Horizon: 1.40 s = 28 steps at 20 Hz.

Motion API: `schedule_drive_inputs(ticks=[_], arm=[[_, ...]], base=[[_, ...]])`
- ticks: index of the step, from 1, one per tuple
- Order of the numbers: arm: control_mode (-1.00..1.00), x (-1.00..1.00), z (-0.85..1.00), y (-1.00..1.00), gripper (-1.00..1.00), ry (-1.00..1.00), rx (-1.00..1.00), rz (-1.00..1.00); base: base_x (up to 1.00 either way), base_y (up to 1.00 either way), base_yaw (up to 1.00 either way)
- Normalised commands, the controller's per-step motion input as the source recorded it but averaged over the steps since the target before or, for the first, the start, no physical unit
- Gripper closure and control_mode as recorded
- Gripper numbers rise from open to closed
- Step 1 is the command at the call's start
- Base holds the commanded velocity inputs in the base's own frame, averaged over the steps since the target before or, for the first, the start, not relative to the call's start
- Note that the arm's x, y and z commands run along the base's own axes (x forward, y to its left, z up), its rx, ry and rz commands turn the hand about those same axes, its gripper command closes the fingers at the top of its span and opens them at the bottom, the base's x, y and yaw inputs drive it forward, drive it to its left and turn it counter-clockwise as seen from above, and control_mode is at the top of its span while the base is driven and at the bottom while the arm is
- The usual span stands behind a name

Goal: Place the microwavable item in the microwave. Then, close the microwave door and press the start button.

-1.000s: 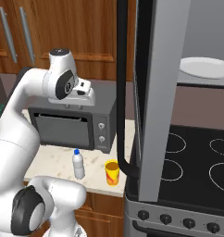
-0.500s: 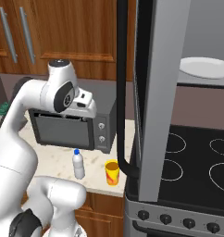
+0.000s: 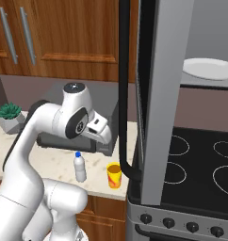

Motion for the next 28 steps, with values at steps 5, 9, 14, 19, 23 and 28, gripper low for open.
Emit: schedule_drive_inputs(ticks=[5, 9, 14, 19, 23, 28], arm=[[-1.00, -0.01, -0.23, -0.58, -1.00, 0.06, 0.04, -0.27], [-1.00, 0.00, -0.12, -0.43, -1.00, 0.04, 0.00, -0.24], [-1.00, 0.00, -0.06, -0.30, -1.00, 0.00, 0.00, -0.19], [-1.00, 0.00, -0.20, -0.13, -1.00, 0.00, 0.00, -0.15], [-1.00, -0.03, -0.26, -0.02, -1.00, 0.00, 0.00, -0.09], [-1.00, -0.02, -0.17, 0.00, -1.00, 0.00, 0.00, -0.07]], base=[[0.00, 0.00, 0.00], [0.00, 0.00, 0.00], [0.00, 0.00, 0.00], [0.00, 0.00, 0.00], [0.00, 0.00, 0.00], [0.00, 0.00, 0.00]])
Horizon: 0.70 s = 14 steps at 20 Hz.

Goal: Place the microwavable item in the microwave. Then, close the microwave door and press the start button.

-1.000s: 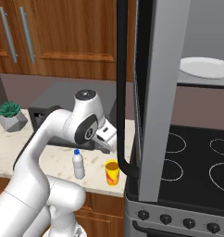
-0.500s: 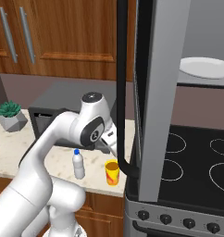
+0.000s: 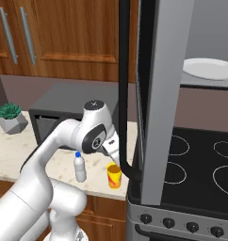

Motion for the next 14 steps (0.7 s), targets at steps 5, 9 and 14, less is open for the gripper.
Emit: schedule_drive_inputs(ticks=[5, 9, 14], arm=[[-1.00, -0.04, -0.01, -0.05, -1.00, 0.00, 0.03, -0.03], [-1.00, -0.12, -0.01, -0.09, -1.00, 0.00, 0.06, 0.00], [-1.00, -0.11, -0.11, -0.04, -1.00, 0.00, 0.06, 0.00]], base=[[0.00, 0.00, 0.00], [0.00, 0.00, 0.00], [0.00, 0.00, 0.00]])
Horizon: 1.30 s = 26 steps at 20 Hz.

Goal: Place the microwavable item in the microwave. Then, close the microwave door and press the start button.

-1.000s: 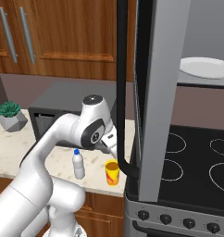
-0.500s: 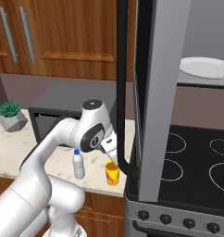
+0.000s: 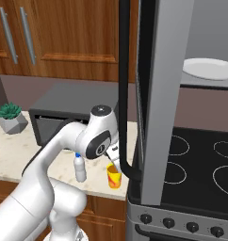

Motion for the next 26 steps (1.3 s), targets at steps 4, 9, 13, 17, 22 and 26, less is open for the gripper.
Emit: schedule_drive_inputs(ticks=[4, 9, 13, 17, 22, 26], arm=[[-1.00, -0.07, -0.14, -0.01, -1.00, 0.00, 0.02, 0.00], [-1.00, -0.01, -0.07, 0.00, -1.00, 0.00, 0.00, 0.00], [-1.00, 0.00, -0.08, 0.00, -1.00, 0.00, 0.00, 0.00], [-1.00, 0.00, -0.15, 0.00, -1.00, 0.00, 0.00, 0.00], [-1.00, 0.03, -0.19, -0.03, -1.00, 0.01, 0.00, 0.00], [-1.00, 0.05, -0.29, -0.12, -1.00, 0.02, 0.01, 0.00]], base=[[0.00, 0.00, 0.00], [0.00, 0.00, 0.00], [0.00, 0.00, 0.00], [0.00, 0.00, 0.00], [0.00, 0.00, 0.00], [0.00, 0.00, 0.00]])
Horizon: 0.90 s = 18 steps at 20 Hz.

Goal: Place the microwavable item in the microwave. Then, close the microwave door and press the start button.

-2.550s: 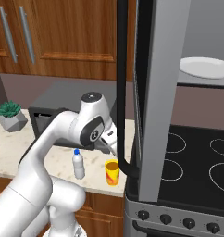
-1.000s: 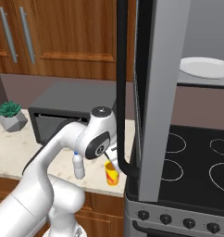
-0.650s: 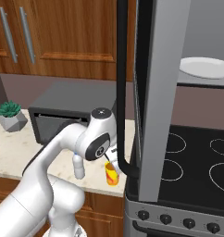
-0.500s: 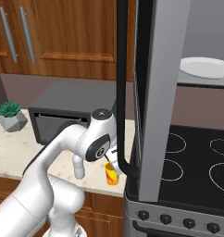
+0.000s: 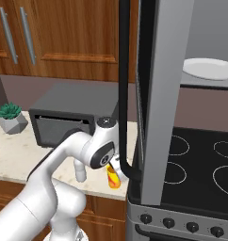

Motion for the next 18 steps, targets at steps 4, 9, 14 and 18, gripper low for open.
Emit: schedule_drive_inputs(ticks=[4, 9, 14, 18], arm=[[-1.00, 0.00, -0.18, -0.08, -1.00, 0.00, 0.01, 0.00], [-1.00, 0.00, -0.17, -0.07, -1.00, 0.00, 0.02, 0.00], [-1.00, 0.00, -0.14, -0.03, -1.00, 0.00, 0.02, 0.00], [-1.00, 0.01, -0.15, 0.00, -1.00, 0.00, 0.00, 0.00]], base=[[0.00, 0.00, 0.00], [0.00, 0.00, 0.00], [0.00, 0.00, 0.00], [0.00, 0.00, 0.00]])
